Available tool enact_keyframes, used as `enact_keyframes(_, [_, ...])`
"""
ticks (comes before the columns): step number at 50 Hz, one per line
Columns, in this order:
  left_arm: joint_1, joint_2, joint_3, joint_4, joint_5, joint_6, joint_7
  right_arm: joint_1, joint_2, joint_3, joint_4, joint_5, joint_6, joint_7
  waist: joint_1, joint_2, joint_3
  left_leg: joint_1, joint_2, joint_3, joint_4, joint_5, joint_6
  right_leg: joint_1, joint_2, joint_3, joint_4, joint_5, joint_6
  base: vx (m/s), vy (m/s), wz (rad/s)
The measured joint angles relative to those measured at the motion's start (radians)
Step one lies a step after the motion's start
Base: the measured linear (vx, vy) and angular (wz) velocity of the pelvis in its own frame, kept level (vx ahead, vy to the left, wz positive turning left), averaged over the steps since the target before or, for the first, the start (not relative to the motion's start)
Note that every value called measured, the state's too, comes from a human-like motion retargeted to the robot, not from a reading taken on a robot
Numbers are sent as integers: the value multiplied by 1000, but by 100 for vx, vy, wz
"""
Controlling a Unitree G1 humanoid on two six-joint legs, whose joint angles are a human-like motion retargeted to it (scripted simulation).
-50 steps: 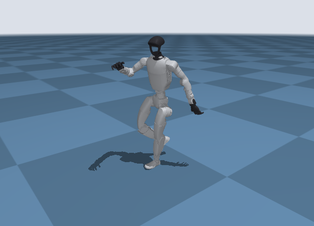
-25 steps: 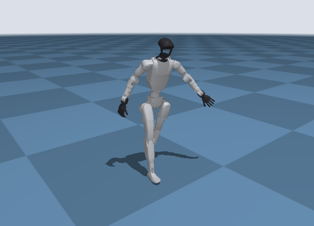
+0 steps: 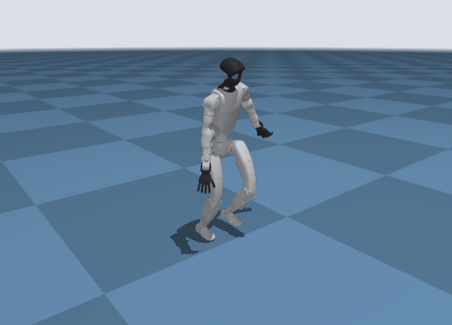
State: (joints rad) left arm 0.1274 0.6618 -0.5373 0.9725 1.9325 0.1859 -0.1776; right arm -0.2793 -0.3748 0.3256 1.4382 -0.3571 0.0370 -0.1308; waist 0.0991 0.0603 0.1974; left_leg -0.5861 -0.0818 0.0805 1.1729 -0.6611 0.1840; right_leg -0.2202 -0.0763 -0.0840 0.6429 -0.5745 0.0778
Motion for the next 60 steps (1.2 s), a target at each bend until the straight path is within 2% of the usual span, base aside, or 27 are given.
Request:
enact_keyframes(3, [202,48,-51,174,-133,-56,-24,-189,14,178,-99,-84,-21,-17,191,-111,-77,-48,-10,129,-348,167,8,135,-22,81,-241,147,62,109,-14,-103])
enact_keyframes(5, [348,64,-22,307,-401,-76,-3,-263,25,302,-237,-84,-54,-6,343,-214,-123,-2,-29,237,-694,368,-8,219,-59,164,-399,336,100,125,-5,-173])
enact_keyframes(8, [585,76,82,437,-920,-170,64,-345,13,446,-534,60,-152,23,583,-296,-166,126,-21,293,-1113,648,-112,360,-75,274,-570,684,160,141,7,-236])
enact_keyframes(10, [733,92,130,458,-1130,-262,53,-444,-21,530,-746,190,-220,52,689,-314,-192,176,16,254,-1248,701,-206,438,-56,288,-638,875,184,143,5,-170])
enact_keyframes(12, [846,119,141,438,-1173,-328,0,-596,-57,588,-930,282,-272,70,724,-318,-213,177,67,202,-1260,602,-269,495,-18,224,-664,974,184,136,5,-67])
enact_keyframes(15, [970,167,126,372,-1088,-372,-64,-849,-79,615,-1129,362,-306,43,706,-300,-230,204,78,186,-1260,424,-274,586,-9,126,-691,927,184,129,32,24])
enact_keyframes(18, [983,190,119,338,-1054,-342,-54,-1012,-2,526,-1185,400,-288,-94,649,-266,-199,291,22,202,-1260,452,-209,689,-26,89,-702,905,184,121,44,99])
enact_keyframes(20, [913,181,111,357,-1081,-288,-25,-1049,99,414,-1184,442,-280,-204,613,-249,-149,360,-15,180,-1238,486,-140,724,-42,5,-657,812,137,109,29,105])
enact_keyframes(22, [750,136,76,423,-1017,-238,-16,-1029,224,290,-1181,441,-295,-218,606,-244,-96,403,-27,150,-1154,413,-55,577,-111,-104,-305,485,66,97,17,52])
enact_keyframes(23, [641,113,41,453,-965,-205,-15,-1000,271,237,-1187,439,-291,-208,603,-273,-76,380,-50,142,-1090,350,-23,426,-175,-108,-60,311,32,87,15,50])
enact_keyframes(25, [410,69,-20,485,-877,-137,-6,-892,330,150,-1208,439,-255,-159,572,-328,-30,355,-104,126,-973,226,-4,184,-252,-44,262,140,-14,85,12,76])
enact_keyframes(27, [159,9,-51,486,-766,-88,12,-704,335,92,-1211,360,-203,-64,514,-345,3,393,-134,101,-911,151,-35,21,-223,65,399,89,-26,90,10,97])
enact_keyframes(30, [-220,-104,-109,456,-543,-15,51,-326,270,50,-1161,110,-142,47,371,-304,-1,511,-127,30,-915,125,-101,-130,-130,141,400,102,-29,95,10,128])
enact_keyframes(32, [-440,-150,-200,410,-369,45,74,-73,199,56,-1034,-38,-109,51,213,-252,-48,595,-91,-46,-963,164,-149,-185,-90,109,295,142,-33,98,6,190])
enact_keyframes(35, [-769,-173,-353,333,-148,86,80,254,90,34,-735,-170,-57,100,-46,-168,-136,695,-10,-174,-1053,301,-222,-227,-50,32,53,239,-38,101,-6,230])
enact_keyframes(37, [-975,-188,-378,289,-92,70,73,421,40,-42,-493,-206,-44,194,-200,-121,-174,749,46,-258,-1114,447,-268,-214,-38,-17,-151,326,-31,105,-21,240])
enact_keyframes(40, [-1277,-212,-354,242,-127,49,74,608,-27,-213,-158,-204,-31,334,-380,-86,-158,850,108,-339,-1188,648,-328,-139,-38,-50,-462,465,13,107,-36,209])
enact_keyframes(42, [-1491,-203,-368,221,-180,64,86,727,-69,-299,-38,-150,-13,382,-453,-88,-114,923,138,-329,-1209,688,-352,-109,-51,-70,-594,504,59,103,-46,128])
enact_keyframes(46, [-1977,-145,-517,223,-295,115,133,992,-113,-421,-37,59,-4,393,-540,-69,-44,1017,204,-240,-1219,615,-360,-174,-75,-112,-724,472,102,91,-46,56])
enact_keyframes(48, [-2209,-113,-598,252,-331,149,153,1088,-110,-515,-58,161,12,386,-595,-53,-28,1037,235,-223,-1219,550,-355,-244,-102,-122,-730,452,101,84,-47,60])
enact_keyframes(50, [-2390,-97,-658,290,-373,140,169,1158,-98,-601,-52,277,20,382,-648,-27,-41,1041,271,-245,-1219,496,-357,-289,-124,-132,-730,476,80,87,-51,66])
enact_keyframes(53, [-2510,-88,-626,288,-448,127,184,1165,-54,-646,-6,402,38,370,-668,43,-82,1008,332,-311,-1193,524,-358,-386,-122,-195,-602,673,11,96,-60,18])
enact_keyframes(54, [-2500,-81,-576,246,-454,141,177,1140,-31,-630,4,434,44,377,-648,73,-98,985,350,-321,-1166,569,-356,-437,-109,-210,-508,685,-8,106,-66,-52])
enact_keyframes(55, [-2476,-73,-514,191,-453,163,167,1107,-7,-604,12,467,50,387,-621,104,-114,960,367,-326,-1133,624,-354,-493,-92,-221,-396,665,-25,114,-68,-75])
enact_keyframes(56, [-2399,-74,-425,99,-442,193,159,1054,20,-565,9,495,54,402,-589,113,-115,949,368,-326,-1077,693,-350,-520,-82,-222,-267,595,-27,120,-68,-78])
enact_keyframes(58, [-2169,-86,-235,-127,-419,225,165,925,60,-484,3,541,44,412,-529,100,-99,932,335,-328,-911,794,-337,-502,-72,-206,-64,476,-19,128,-66,-67])
enact_keyframes(60, [-1847,-99,-96,-360,-390,185,194,755,67,-395,2,552,8,370,-456,77,-85,864,262,-319,-633,763,-314,-418,-44,-172,24,390,-11,125,-59,-104])
